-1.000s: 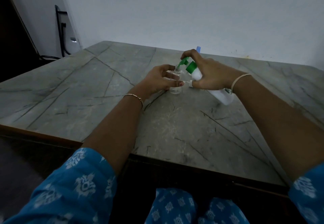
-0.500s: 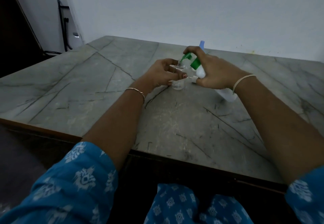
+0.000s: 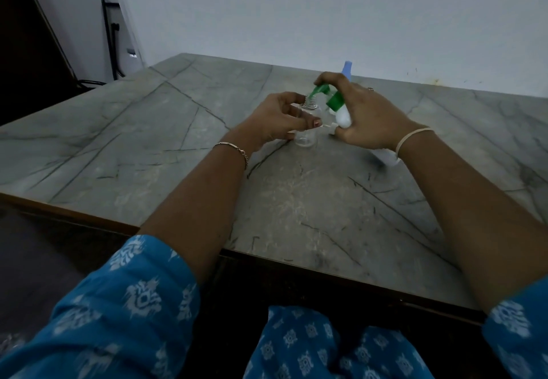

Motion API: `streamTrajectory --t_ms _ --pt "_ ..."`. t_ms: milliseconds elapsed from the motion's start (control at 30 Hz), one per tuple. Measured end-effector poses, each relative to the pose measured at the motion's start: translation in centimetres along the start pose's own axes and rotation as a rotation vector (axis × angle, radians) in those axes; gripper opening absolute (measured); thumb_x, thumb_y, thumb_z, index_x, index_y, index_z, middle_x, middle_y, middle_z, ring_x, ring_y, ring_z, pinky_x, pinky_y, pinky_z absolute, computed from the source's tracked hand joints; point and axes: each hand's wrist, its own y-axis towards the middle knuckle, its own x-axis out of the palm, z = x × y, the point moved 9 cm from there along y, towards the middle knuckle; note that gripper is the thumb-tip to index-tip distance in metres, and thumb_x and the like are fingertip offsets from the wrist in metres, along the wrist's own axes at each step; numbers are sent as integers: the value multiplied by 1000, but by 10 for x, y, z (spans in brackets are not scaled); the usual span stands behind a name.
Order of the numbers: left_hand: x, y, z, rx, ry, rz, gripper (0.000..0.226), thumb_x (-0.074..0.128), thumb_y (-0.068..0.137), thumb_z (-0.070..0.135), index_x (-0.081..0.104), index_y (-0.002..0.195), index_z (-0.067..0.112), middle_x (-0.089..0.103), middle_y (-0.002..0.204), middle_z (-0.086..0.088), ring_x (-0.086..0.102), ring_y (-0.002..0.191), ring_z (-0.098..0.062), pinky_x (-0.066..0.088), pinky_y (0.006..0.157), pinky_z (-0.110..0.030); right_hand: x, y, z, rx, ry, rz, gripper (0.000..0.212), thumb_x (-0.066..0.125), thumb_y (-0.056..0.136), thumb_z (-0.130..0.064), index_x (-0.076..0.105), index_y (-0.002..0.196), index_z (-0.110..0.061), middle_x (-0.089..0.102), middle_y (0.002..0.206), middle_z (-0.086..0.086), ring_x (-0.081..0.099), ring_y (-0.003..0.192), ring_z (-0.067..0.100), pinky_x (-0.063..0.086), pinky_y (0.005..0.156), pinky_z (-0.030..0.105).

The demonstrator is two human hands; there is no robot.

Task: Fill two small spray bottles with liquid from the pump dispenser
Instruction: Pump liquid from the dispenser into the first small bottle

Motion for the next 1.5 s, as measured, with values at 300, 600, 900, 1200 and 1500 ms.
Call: streamTrajectory --t_ms 300,600,900,1200,1500 --pt "0 1 -1 9 -5 -5 56 79 77 15 54 127 10 67 92 1 65 83 -10 57 78 -29 0 -2 -1 -13 -9 35 95 69 73 -14 17 149 -39 57 115 17 55 81 32 52 74 46" --pt "0 2 0 17 0 -7 57 78 78 15 53 128 12 66 91 4 64 80 -6 56 70 -23 2 0 0 -46 49 35 80 69 71 -10 31 140 -27 58 115 9 55 83 28 42 77 34" --pt "-1 2 -3 -8 -91 -16 38 76 81 17 54 111 20 67 93 3 65 83 -8 54 63 -18 0 0 -4 -45 39 81 80 68 69 -10 33 139 -25 57 113 3 54 84 29 46 76 38" --pt "-2 3 -3 -18 -90 -3 49 73 83 28 56 127 13 68 106 -3 67 87 -11 53 61 -18 4 0 6 -8 -17 43 89 68 71 -15 23 143 -40 58 114 11 53 84 29 49 80 46" --pt "-2 4 -4 -26 -99 -9 51 74 83 28 57 129 12 68 107 -5 68 87 -12 54 61 -19 1 1 -1 2 5 98 76 65 68 -14 32 135 -30 58 109 9 53 83 31 50 78 47"
